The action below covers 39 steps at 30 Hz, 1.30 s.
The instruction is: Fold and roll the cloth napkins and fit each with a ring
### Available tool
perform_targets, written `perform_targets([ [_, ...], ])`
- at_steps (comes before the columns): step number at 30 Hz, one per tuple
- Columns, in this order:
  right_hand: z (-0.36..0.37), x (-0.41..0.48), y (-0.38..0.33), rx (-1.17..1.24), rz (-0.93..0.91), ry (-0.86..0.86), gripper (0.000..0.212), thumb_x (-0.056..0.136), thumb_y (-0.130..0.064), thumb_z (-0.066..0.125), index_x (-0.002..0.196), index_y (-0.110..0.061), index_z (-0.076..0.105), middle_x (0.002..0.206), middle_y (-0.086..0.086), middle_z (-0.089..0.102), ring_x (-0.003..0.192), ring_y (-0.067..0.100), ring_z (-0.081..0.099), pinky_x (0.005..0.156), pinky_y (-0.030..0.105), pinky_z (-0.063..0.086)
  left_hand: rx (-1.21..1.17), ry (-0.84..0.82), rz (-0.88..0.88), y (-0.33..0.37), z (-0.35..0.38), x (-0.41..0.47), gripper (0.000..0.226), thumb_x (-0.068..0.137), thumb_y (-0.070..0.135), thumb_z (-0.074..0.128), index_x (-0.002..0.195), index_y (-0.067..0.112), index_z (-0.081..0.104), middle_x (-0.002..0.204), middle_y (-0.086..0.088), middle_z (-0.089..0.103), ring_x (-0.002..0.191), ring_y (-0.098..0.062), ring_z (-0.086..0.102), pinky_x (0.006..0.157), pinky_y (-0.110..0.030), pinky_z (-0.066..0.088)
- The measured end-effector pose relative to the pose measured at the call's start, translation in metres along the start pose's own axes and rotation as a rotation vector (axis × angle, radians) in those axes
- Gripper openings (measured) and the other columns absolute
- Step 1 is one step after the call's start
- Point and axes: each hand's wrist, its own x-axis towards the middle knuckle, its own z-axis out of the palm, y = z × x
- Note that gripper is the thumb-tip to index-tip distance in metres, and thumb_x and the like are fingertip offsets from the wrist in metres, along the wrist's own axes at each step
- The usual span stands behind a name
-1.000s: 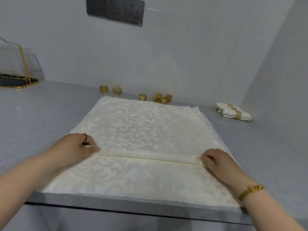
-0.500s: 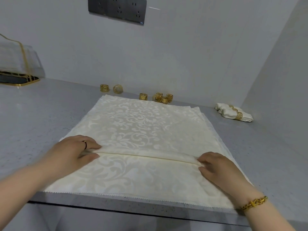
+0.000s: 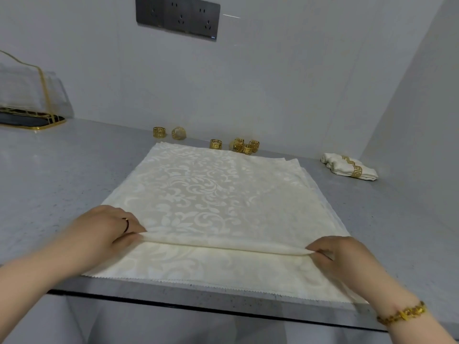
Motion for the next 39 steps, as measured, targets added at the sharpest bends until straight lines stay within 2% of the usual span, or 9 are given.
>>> perform_targets([
  [4,-0.001,0.002,0.001,0.096,0.059,-0.047,0.022,0.091,-0.016,0.051,0.105,-0.021,0.066,0.103,-0.009,0.065,0.086,0.005,0.055,0.071,0.009,0.039,-0.257,-0.114,-0.233,0.005,-0.002,-0.004,0.018,0.084,0.050,0.045,0.075,0.061,0.056,0.084,0.041,0.057,0.086,0.010,0.055,0.070,-0.014,0.042],
  [8,-0.001,0.017,0.000,0.161,0.073,-0.070,0.021,0.093,-0.013,0.045,0.104,-0.020,0.061,0.094,-0.009,0.058,0.078,0.003,0.050,0.059,0.003,0.034,-0.382,-0.068,-0.415,0.014,0.000,0.006,0.031,0.087,0.020,0.058,0.084,0.048,0.044,0.097,0.011,0.060,0.094,-0.011,0.057,0.078,-0.024,0.040],
  [13,0.007,0.024,-0.004,0.114,0.094,-0.025,0.007,0.089,-0.015,0.050,0.089,-0.021,0.045,0.091,-0.003,0.053,0.079,0.011,0.050,0.064,0.019,0.037,-0.104,-0.019,-0.452,0.020,0.007,0.009,0.017,0.084,0.023,0.061,0.098,0.029,0.054,0.091,0.012,0.053,0.085,-0.015,0.052,0.073,-0.025,0.035],
  [16,0.011,0.024,-0.006,0.031,0.074,-0.004,0.009,0.091,-0.012,0.046,0.088,-0.021,0.045,0.096,-0.004,0.051,0.094,0.016,0.052,0.074,0.023,0.038,-0.040,0.064,-0.292,0.019,0.008,0.008,0.006,0.081,0.017,0.064,0.080,0.019,0.070,0.079,0.013,0.059,0.075,-0.017,0.057,0.067,-0.022,0.036],
  [19,0.013,0.022,-0.005,-0.081,0.031,0.047,0.015,0.092,-0.015,0.044,0.096,-0.020,0.057,0.102,-0.002,0.057,0.103,0.017,0.049,0.078,0.022,0.034,-0.008,-0.032,-0.170,0.016,0.003,0.007,0.039,0.077,0.045,0.041,0.070,0.024,0.073,0.073,0.018,0.062,0.068,-0.017,0.063,0.068,-0.011,0.031],
  [24,0.006,0.015,0.002,-0.165,-0.033,-0.028,0.029,0.090,-0.038,0.049,0.116,-0.027,0.056,0.136,-0.013,0.040,0.128,0.012,0.031,0.095,0.021,0.019,-0.115,-0.101,-0.246,0.006,0.007,0.007,0.069,0.055,0.072,0.028,0.097,0.034,0.068,0.090,0.037,0.041,0.091,-0.004,0.045,0.080,-0.014,0.029],
  [27,0.004,0.018,0.006,-0.094,-0.023,-0.054,0.028,0.089,-0.030,0.054,0.117,-0.025,0.057,0.135,-0.011,0.043,0.128,0.011,0.030,0.099,0.018,0.019,-0.166,-0.090,-0.294,0.008,0.005,0.011,0.008,0.080,0.050,0.054,0.080,0.043,0.059,0.089,0.031,0.047,0.095,-0.008,0.050,0.081,-0.014,0.033],
  [33,0.004,0.020,0.007,0.090,0.003,-0.035,0.017,0.092,-0.016,0.049,0.079,-0.024,0.057,0.084,-0.016,0.051,0.094,0.010,0.041,0.069,0.012,0.030,-0.266,-0.119,-0.410,0.010,0.003,0.021,0.023,0.091,0.022,0.051,0.073,0.037,0.050,0.084,0.013,0.056,0.090,-0.013,0.050,0.075,-0.020,0.033],
  [39,0.005,0.028,0.006,0.280,0.105,-0.069,0.008,0.091,-0.014,0.049,0.091,-0.019,0.055,0.094,-0.004,0.057,0.088,0.012,0.051,0.067,0.015,0.037,-0.304,-0.075,-0.529,0.010,0.007,0.024,0.007,0.085,0.024,0.061,0.087,0.027,0.055,0.089,0.005,0.060,0.087,-0.013,0.051,0.074,-0.024,0.033],
])
